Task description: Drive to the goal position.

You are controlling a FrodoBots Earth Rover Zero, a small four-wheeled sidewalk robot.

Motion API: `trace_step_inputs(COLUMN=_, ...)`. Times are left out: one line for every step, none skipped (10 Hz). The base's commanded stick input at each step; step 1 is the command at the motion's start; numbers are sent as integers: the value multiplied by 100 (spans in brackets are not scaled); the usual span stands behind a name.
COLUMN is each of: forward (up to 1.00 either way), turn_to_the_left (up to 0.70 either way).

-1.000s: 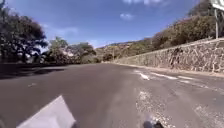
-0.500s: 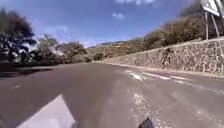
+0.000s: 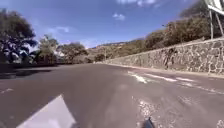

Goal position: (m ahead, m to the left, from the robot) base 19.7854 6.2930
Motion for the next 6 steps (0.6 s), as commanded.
trace_step_inputs(forward=50, turn_to_the_left=0)
trace_step_inputs(forward=50, turn_to_the_left=0)
trace_step_inputs(forward=50, turn_to_the_left=0)
trace_step_inputs(forward=50, turn_to_the_left=0)
trace_step_inputs(forward=50, turn_to_the_left=0)
trace_step_inputs(forward=50, turn_to_the_left=0)
